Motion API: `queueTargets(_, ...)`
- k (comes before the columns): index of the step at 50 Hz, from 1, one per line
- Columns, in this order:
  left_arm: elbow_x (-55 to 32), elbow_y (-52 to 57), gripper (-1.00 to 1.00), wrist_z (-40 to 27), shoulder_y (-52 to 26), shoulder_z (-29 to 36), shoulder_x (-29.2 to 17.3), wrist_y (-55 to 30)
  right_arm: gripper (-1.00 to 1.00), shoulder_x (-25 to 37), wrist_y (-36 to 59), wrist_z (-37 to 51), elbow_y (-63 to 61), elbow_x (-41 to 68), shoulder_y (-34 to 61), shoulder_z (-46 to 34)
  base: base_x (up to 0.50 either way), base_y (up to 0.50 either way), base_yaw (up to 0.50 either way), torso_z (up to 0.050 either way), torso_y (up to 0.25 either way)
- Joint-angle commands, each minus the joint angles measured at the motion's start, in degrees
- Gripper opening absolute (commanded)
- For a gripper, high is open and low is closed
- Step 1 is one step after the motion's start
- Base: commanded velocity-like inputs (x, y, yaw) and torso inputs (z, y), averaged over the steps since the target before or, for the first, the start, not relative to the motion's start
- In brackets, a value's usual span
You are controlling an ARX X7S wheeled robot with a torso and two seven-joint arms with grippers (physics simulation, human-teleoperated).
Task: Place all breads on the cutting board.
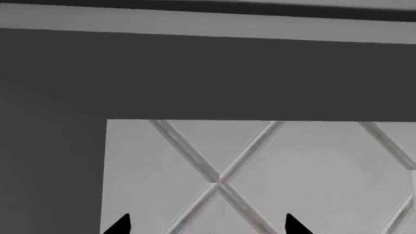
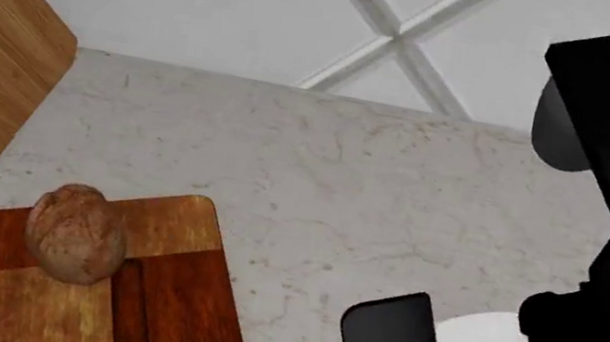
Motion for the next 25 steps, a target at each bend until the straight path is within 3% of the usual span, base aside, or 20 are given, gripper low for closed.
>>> queueTargets(1, 2.76, -0.63, 1.0, 2.75, -0.75, 0.84, 3.2, -0.79, 1.0, 5.88, -1.54, 5.44, -5.2, 4.85, 0.68, 0.51, 0.0, 0.0, 0.0, 0.0, 0.0)
queueTargets(16, 3.37, -0.81, 1.0, 2.83, -1.82, 1.99, 4.25, -1.01, 1.0, 9.83, 0.72, 17.83, -6.59, 14.99, 3.54, 0.41, 0.0, 0.0, 0.0, 0.0, 0.0)
queueTargets(25, 3.32, -0.57, 1.0, 2.87, -1.84, 1.92, 4.24, -0.81, 1.0, 12.78, -0.78, 18.1, -10.01, 15.74, 3.93, -0.4, 0.0, 0.0, 0.0, 0.0, 0.0)
